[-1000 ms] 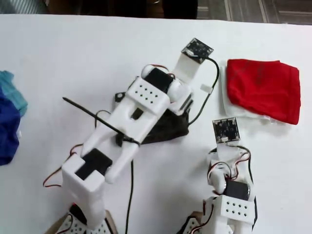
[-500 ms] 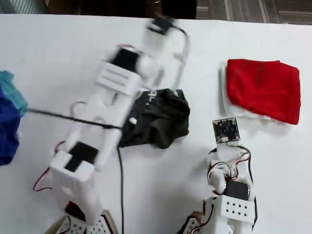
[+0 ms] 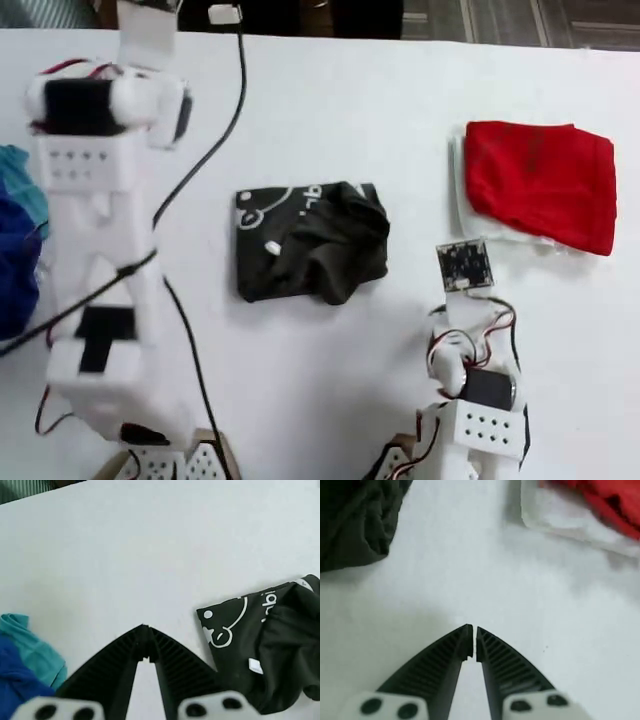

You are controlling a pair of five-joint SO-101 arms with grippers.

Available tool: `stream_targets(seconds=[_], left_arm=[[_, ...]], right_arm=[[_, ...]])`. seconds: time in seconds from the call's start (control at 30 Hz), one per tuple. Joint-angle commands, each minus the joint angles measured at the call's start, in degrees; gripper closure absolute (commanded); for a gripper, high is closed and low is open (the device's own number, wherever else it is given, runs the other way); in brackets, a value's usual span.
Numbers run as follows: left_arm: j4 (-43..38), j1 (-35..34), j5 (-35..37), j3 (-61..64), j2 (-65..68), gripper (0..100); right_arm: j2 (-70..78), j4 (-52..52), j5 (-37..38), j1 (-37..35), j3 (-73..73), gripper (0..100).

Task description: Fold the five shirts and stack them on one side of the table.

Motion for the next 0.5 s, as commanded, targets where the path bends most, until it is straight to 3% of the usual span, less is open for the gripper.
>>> stream_targets(seconds=[0.0, 0.13, 0.47], left_arm=[[0.9, -1.9, -1.5, 11.1, -12.7, 97], [-1.8, -5.7, -1.7, 30.4, -25.7, 97], [-25.1, -18.5, -7.5, 88.5, -56.2, 97]], right_arm=[[-0.5, 3.7, 0.0, -3.9, -9.4, 97.8], [4.7, 8.0, -0.4, -12.9, -21.2, 97.9], [43.5, 8.1, -0.5, -24.7, -52.0, 97.9]])
